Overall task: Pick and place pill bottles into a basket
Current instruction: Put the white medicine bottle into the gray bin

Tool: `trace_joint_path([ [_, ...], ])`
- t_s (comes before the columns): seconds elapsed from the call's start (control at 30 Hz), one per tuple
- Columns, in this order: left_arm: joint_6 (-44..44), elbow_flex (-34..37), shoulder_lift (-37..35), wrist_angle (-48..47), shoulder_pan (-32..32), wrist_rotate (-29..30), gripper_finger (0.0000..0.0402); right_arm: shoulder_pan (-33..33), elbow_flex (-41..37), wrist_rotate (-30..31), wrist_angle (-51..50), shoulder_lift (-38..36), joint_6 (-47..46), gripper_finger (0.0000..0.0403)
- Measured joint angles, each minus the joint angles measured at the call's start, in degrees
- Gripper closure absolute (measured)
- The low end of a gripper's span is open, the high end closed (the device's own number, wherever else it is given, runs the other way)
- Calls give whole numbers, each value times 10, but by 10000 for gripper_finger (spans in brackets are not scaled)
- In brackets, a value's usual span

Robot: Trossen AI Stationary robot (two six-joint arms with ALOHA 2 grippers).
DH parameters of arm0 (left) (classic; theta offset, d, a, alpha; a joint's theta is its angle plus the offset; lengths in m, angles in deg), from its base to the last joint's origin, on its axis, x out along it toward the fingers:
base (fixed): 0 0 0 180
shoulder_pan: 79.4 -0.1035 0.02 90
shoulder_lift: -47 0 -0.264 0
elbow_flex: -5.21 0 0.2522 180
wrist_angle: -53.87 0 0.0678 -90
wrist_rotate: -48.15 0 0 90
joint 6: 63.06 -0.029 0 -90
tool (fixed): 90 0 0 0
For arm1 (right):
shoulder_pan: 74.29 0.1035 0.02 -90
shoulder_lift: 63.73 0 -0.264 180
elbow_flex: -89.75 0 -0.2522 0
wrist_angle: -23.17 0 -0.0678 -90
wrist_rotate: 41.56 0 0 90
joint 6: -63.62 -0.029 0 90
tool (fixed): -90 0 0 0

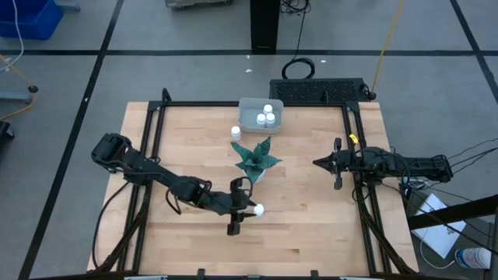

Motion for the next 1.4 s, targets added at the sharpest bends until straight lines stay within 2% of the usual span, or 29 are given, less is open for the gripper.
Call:
trace_joint_path([
  [0.2,14,0,0,-2,12,-47,142,0,0,0,0,0,0,399],
  [0.33,-13,1,0,-5,43,-12,115,0,0,0,0,0,0,399],
  [0.47,-17,1,0,-23,58,65,115,0,0,0,0,0,0,398],
  [0.53,-5,1,0,-29,52,77,119,0,0,0,0,0,0,399],
  [0.67,9,1,0,-29,19,26,123,0,0,0,0,0,0,399],
  [0.8,14,2,0,-38,-13,8,121,0,0,0,0,0,0,398],
  [1.03,11,2,43,0,-22,-29,119,0,0,0,0,0,0,399],
  [1.17,-1,2,68,17,-19,4,119,0,0,0,0,0,0,398],
  [1.4,-6,2,67,14,-16,10,119,0,0,0,0,0,0,399],
])
